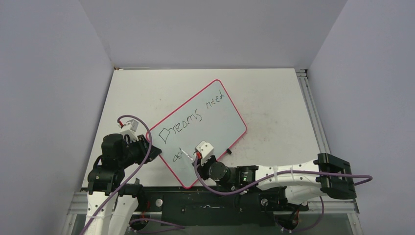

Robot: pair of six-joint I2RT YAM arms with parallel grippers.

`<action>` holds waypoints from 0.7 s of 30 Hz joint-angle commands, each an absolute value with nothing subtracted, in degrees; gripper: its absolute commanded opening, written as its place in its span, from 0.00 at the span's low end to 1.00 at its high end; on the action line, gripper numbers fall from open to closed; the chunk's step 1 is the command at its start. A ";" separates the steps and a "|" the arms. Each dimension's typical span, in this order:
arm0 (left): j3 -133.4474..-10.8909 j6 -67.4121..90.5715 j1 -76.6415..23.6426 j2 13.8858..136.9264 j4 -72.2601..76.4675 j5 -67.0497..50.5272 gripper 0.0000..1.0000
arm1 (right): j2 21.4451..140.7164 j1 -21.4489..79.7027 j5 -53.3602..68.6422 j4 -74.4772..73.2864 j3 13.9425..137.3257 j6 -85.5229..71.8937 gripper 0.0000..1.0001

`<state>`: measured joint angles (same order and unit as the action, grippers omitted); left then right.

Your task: Write a sentence on the whiteboard

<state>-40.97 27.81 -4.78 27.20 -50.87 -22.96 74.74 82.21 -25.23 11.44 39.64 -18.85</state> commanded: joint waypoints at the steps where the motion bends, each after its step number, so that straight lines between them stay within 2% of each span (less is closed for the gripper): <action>1: -41.26 27.06 -4.72 27.42 -50.10 -23.47 0.22 | 72.93 82.96 -25.13 9.78 38.02 -21.11 0.05; 21: -41.31 27.05 -4.74 27.54 -50.10 -23.42 0.22 | 71.47 84.97 -26.59 6.23 35.81 -24.22 0.05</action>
<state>-40.97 27.81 -4.78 27.24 -50.89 -22.96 73.54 84.49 -25.15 7.75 36.40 -23.20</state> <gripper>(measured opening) 0.218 0.158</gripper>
